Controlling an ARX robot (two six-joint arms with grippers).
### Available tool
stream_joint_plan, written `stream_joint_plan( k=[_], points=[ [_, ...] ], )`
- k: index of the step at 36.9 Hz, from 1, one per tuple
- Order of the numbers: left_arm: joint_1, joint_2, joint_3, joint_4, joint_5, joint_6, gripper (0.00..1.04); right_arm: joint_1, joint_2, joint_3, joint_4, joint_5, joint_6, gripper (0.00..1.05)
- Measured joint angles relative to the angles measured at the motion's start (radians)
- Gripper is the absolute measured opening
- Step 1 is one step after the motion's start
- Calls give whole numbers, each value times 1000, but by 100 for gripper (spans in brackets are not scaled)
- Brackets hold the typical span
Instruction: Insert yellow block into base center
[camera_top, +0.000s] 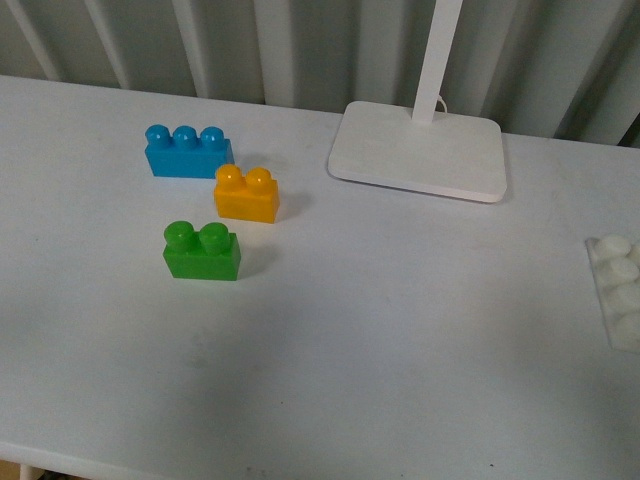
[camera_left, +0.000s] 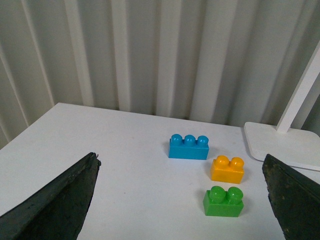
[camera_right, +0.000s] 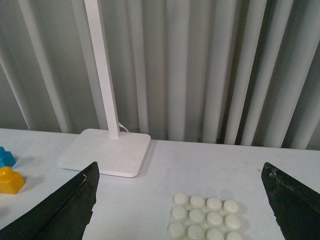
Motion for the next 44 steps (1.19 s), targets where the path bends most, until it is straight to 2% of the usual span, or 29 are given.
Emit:
stream_joint_plan(
  k=[29, 30, 32, 34, 36, 37, 40, 44],
  points=[
    [0, 0, 0, 0, 0, 0, 98, 0, 3, 1, -3, -4, 0, 95],
    [0, 0, 0, 0, 0, 0, 98, -6, 22, 16, -46, -29, 13, 95],
    [0, 0, 0, 0, 0, 0, 98, -51, 166, 119, -274, -133, 35, 95],
    [0, 0, 0, 0, 2, 0, 98, -138, 369, 182, -372, -208, 16, 95],
    [0, 0, 0, 0, 0, 0, 98, -231, 531, 195, -293, -227, -28, 95],
    [0, 0, 0, 0, 0, 0, 98, -291, 640, 210, -208, -229, -61, 95],
    [0, 0, 0, 0, 0, 0, 98, -389, 907, 275, 3, -242, -125, 95],
    [0, 0, 0, 0, 0, 0, 98, -415, 1236, 390, 182, -274, -201, 95]
  ],
)
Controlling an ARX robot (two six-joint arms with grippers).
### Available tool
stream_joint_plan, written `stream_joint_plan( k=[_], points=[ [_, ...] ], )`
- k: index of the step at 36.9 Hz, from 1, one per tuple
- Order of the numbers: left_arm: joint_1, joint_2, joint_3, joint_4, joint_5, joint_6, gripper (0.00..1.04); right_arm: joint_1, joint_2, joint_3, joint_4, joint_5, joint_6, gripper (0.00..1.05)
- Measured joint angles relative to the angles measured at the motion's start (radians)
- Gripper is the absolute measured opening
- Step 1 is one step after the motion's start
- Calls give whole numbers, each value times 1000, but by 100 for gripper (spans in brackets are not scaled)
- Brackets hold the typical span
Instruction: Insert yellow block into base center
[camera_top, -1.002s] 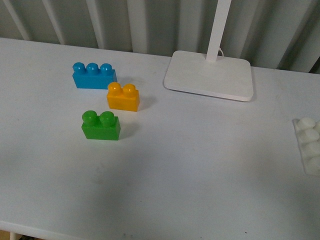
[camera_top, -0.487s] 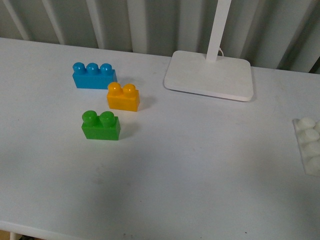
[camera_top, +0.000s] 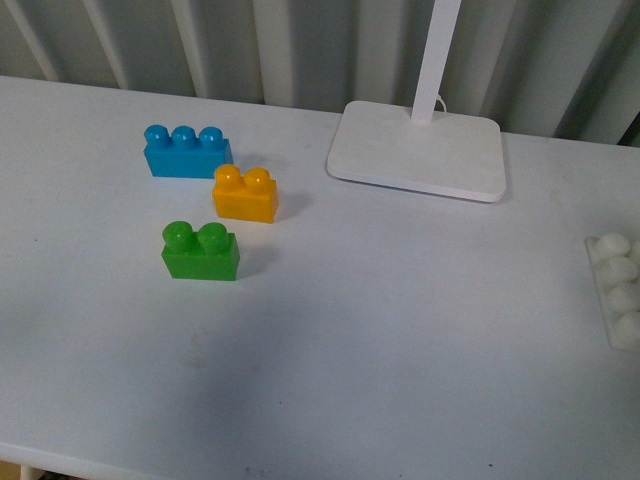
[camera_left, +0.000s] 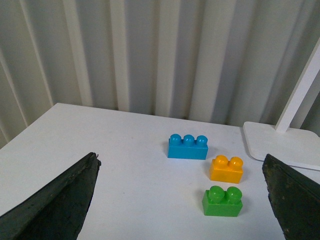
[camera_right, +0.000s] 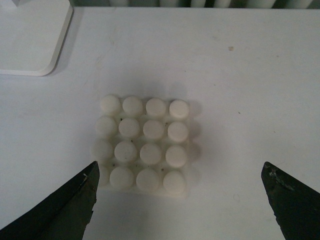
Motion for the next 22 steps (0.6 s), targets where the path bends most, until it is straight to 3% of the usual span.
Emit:
stream_joint_plan(
  k=[9, 22],
  points=[
    [0, 0, 0, 0, 0, 0, 98, 35, 487, 220, 86, -4, -61, 95],
    [0, 0, 0, 0, 0, 0, 98, 121, 735, 340, 90, 51, -22, 95]
  ],
)
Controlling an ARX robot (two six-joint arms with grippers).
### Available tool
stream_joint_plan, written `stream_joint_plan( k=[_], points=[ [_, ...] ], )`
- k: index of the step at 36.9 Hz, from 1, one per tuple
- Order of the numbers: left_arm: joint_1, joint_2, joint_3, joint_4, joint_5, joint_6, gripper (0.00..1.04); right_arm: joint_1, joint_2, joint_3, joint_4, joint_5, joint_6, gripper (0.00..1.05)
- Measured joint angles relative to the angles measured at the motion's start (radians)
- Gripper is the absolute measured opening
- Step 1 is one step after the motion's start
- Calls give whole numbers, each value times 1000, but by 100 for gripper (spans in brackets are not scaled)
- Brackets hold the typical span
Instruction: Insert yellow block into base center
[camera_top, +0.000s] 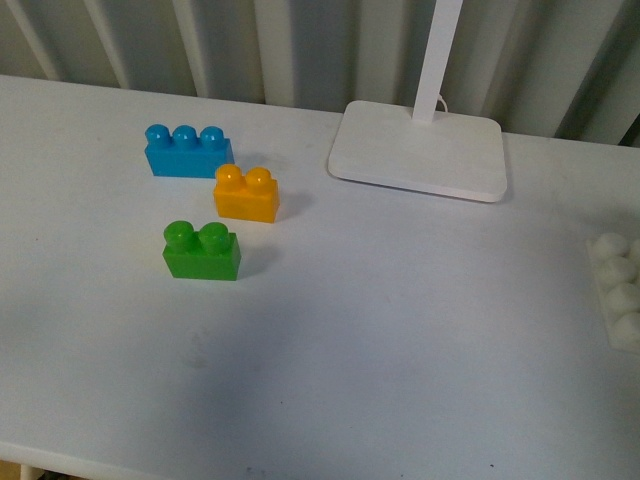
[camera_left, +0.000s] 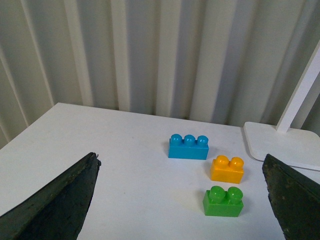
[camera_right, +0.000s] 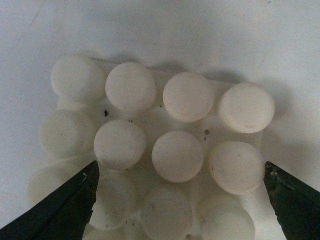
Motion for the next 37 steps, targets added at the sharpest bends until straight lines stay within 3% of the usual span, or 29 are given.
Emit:
stream_joint_plan(
  k=[8, 15, 24, 37],
  points=[
    [0, 0, 0, 0, 0, 0, 98, 25, 35, 29, -40, 6, 48, 96],
    [0, 0, 0, 0, 0, 0, 98, 119, 37, 28, -44, 51, 125, 96],
    [0, 0, 0, 0, 0, 0, 98, 369, 74, 82, -48, 111, 284, 96],
    [0, 0, 0, 0, 0, 0, 98, 597, 149, 221, -97, 201, 443, 96]
  ],
)
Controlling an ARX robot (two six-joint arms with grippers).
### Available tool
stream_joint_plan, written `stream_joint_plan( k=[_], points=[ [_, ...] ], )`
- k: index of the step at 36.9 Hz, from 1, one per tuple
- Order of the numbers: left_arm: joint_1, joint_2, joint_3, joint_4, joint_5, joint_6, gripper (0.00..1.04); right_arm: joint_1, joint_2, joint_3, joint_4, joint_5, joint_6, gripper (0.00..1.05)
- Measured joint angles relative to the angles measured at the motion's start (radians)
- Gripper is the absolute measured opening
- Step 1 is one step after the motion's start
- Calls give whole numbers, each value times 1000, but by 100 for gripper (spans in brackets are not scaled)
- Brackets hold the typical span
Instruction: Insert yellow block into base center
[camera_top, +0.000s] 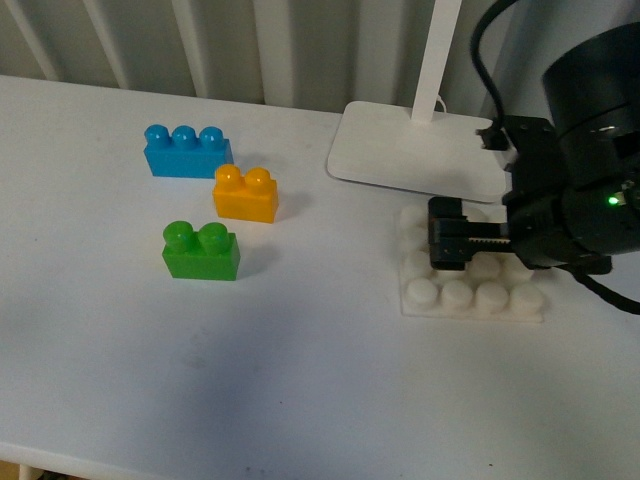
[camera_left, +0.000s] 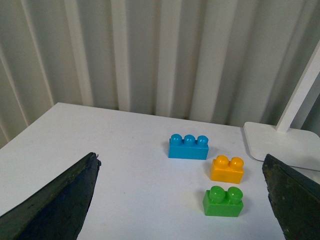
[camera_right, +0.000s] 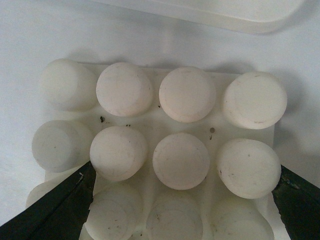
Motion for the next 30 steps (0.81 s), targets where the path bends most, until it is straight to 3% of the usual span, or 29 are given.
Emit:
stream_joint_plan(
  k=[17, 30],
  points=[
    [0, 0, 0, 0, 0, 0, 98, 181, 91, 193, -84, 39, 171, 96],
    [0, 0, 0, 0, 0, 0, 98, 196, 98, 211, -77, 42, 209, 96]
  ],
)
